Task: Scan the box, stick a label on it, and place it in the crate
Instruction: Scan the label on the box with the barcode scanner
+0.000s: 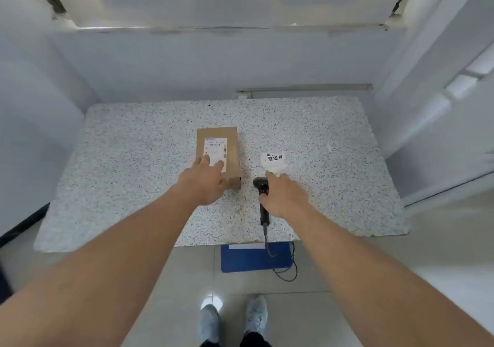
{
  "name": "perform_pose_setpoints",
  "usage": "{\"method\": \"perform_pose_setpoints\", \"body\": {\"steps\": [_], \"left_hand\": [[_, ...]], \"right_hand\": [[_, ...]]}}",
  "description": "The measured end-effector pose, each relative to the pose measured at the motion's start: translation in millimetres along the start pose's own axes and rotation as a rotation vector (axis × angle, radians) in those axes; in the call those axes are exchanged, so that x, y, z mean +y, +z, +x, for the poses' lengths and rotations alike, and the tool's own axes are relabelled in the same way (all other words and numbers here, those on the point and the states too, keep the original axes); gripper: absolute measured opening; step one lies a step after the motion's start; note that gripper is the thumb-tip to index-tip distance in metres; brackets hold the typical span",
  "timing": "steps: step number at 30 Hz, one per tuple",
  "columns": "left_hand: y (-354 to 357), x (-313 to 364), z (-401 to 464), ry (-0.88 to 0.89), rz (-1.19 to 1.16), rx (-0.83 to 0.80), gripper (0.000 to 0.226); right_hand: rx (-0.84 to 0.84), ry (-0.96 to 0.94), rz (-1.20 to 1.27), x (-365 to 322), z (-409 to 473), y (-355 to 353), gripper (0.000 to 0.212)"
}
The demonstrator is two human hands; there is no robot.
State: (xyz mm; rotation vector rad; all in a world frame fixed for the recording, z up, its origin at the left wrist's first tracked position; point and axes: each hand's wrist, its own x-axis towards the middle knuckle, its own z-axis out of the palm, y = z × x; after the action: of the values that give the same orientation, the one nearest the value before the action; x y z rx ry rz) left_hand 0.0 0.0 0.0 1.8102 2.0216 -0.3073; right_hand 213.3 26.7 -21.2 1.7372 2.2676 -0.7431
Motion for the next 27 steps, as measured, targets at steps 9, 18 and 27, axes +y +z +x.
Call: {"method": "perform_pose_setpoints", "body": {"steps": [9,18,27], "left_hand": [[55,-29,61,-0.097,0.035,0.116,0.043],[95,-41,83,-0.291,-0.62,0.279,0.044],[109,-49,108,-0.546,-1.307,0.283,0.079]], "right_hand": [[0.03,0.309,0.129,9,51,61,0.068],[0.077,0.389,0.319,14,66,110,0.032],[0.103,0.365,0.447,20,67,116,0.029]]}}
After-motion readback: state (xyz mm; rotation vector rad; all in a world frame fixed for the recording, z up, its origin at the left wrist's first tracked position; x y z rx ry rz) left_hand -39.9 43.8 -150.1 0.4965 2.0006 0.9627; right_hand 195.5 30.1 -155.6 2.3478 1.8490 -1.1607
